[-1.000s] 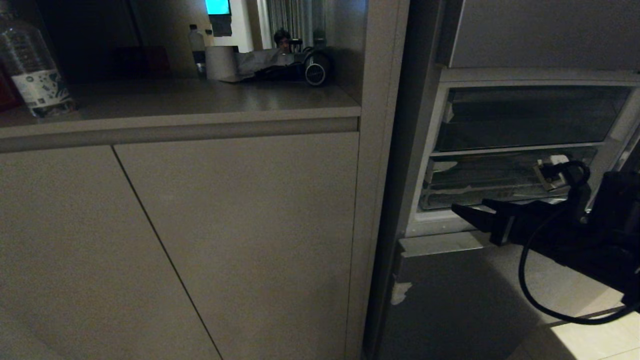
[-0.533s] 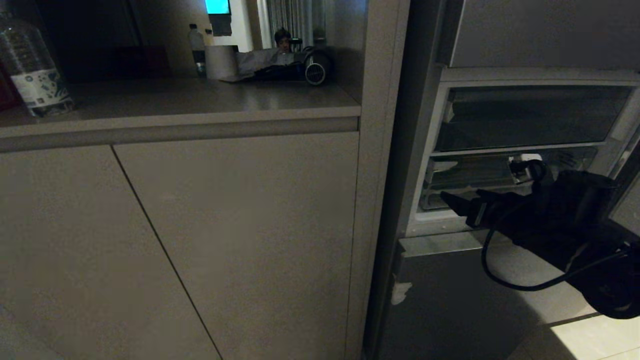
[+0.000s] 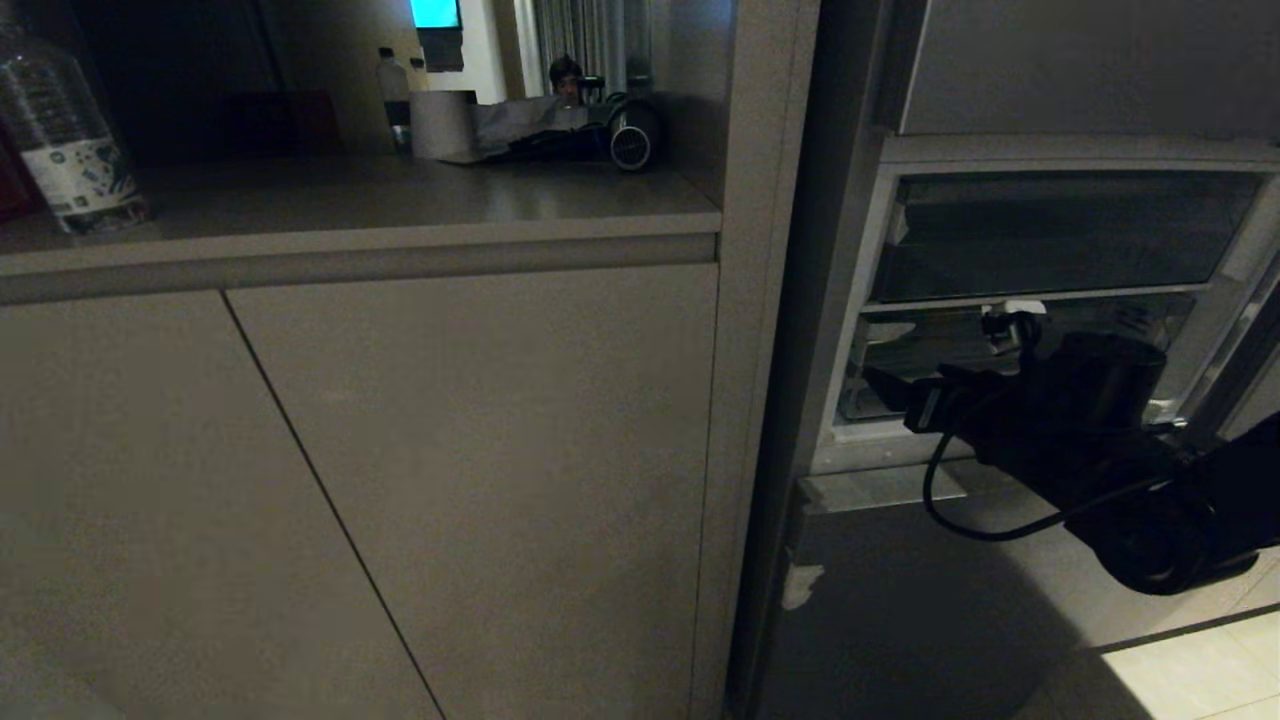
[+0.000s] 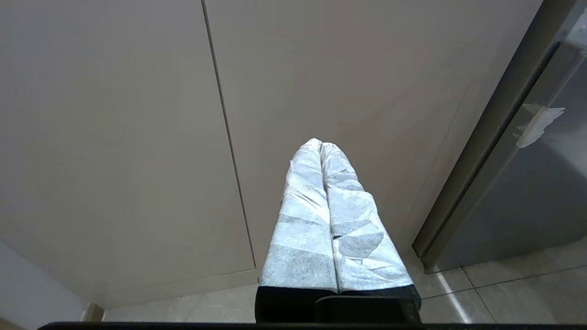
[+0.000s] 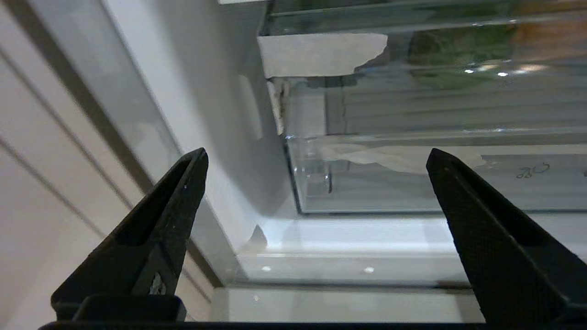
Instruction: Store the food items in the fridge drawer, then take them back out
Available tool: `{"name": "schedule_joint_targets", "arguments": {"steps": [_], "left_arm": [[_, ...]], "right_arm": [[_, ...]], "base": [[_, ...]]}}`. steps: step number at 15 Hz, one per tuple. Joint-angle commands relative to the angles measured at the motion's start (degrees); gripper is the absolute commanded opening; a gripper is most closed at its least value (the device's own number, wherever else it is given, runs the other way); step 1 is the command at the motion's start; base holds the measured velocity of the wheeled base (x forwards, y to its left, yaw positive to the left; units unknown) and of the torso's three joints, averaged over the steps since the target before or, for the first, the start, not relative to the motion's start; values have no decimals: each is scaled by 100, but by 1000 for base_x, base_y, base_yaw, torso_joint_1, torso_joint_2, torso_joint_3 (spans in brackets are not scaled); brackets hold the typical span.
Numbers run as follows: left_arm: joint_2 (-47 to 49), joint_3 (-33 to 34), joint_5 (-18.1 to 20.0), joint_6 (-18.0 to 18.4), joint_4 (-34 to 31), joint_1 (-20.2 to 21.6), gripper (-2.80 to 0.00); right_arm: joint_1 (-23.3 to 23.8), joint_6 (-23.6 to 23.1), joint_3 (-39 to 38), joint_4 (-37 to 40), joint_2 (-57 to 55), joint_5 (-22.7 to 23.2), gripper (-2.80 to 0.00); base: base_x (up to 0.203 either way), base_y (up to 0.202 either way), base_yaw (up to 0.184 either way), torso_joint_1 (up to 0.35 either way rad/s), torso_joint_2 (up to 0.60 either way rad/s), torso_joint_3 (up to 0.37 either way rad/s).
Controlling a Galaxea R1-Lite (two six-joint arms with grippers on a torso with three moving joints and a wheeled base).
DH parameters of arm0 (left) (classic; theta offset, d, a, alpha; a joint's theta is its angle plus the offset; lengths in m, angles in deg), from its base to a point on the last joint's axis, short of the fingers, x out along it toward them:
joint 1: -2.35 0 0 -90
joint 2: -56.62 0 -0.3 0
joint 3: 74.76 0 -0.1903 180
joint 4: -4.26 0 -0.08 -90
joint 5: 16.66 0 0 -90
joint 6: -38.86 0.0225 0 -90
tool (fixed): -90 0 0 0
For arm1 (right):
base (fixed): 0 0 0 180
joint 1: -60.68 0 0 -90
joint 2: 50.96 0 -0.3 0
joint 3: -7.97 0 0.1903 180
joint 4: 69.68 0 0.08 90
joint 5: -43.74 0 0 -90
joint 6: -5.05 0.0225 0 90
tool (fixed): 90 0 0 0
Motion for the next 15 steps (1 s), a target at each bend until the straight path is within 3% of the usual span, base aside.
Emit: {"name": "schedule_joint_targets", "arguments": {"steps": [1, 15], "left_arm": [[2, 0, -2, -5, -2, 2, -280], [2, 0, -2, -5, -2, 2, -280]], "right_arm": [[-2, -17, 167, -37, -167, -30, 0], [67, -101, 628, -42, -543, -351, 0]], "base": [[0, 0, 0, 0, 0, 0], [0, 0, 0, 0, 0, 0]]}}
